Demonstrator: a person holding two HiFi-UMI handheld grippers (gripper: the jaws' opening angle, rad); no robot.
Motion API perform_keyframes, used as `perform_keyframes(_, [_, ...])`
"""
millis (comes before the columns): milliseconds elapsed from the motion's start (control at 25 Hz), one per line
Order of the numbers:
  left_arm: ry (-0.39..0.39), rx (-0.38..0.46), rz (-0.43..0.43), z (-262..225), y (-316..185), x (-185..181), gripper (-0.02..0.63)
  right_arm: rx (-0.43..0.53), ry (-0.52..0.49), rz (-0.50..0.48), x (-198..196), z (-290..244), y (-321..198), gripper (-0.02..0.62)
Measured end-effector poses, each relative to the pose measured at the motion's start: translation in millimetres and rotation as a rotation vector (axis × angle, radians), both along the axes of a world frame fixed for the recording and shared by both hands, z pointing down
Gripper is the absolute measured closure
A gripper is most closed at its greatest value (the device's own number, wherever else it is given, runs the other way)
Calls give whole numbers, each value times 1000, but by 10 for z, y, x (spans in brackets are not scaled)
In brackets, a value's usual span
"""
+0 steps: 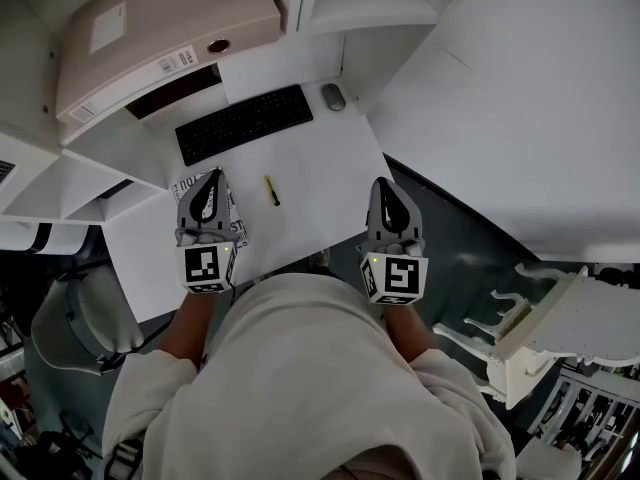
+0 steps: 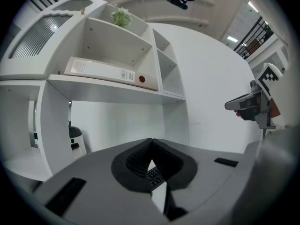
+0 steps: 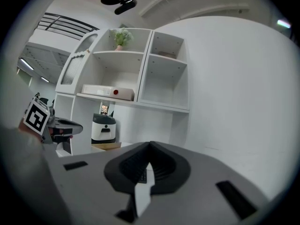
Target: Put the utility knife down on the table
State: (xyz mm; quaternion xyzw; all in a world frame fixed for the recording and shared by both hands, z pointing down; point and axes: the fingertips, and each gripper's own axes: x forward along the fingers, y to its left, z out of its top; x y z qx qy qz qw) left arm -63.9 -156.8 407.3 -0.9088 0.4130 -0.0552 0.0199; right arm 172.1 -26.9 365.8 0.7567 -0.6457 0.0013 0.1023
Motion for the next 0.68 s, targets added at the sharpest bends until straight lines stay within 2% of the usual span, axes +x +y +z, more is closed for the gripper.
perform_keyframes(680, [-10, -11, -7, 30, -11, -19, 606, 4, 9, -9, 12, -9, -44, 592])
